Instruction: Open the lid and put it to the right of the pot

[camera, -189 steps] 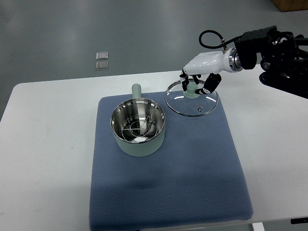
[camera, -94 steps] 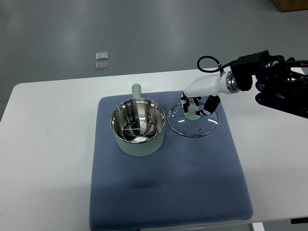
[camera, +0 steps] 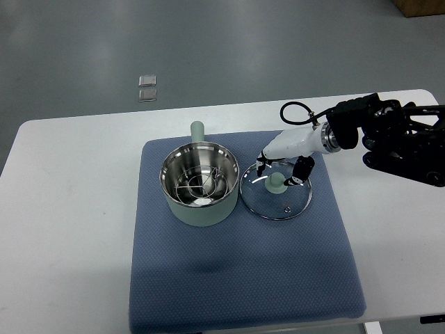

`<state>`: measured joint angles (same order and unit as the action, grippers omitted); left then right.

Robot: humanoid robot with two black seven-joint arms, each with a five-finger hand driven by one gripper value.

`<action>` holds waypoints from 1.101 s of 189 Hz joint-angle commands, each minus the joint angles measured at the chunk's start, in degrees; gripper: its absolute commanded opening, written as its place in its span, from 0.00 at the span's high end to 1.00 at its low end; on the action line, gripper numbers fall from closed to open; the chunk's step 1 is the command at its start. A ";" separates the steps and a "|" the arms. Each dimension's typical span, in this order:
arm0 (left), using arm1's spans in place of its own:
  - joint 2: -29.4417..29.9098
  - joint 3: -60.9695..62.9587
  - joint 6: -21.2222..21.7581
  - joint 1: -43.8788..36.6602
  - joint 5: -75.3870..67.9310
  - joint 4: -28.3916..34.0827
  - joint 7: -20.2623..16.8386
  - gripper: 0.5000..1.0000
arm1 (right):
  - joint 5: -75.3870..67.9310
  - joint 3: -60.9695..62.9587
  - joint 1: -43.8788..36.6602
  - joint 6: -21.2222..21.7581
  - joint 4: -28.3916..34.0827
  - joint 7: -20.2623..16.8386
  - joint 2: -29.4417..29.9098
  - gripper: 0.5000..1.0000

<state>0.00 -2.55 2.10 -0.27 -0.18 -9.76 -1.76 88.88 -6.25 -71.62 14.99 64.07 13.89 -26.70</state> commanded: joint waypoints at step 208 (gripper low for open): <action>0.00 0.00 0.01 0.00 0.00 0.00 0.00 0.00 | -67.17 25.32 19.68 -25.54 -10.81 0.17 -0.81 0.20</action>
<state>0.00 -2.55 2.11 -0.26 -0.18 -9.76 -1.76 23.23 14.72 -55.51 -10.65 53.34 14.08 -27.50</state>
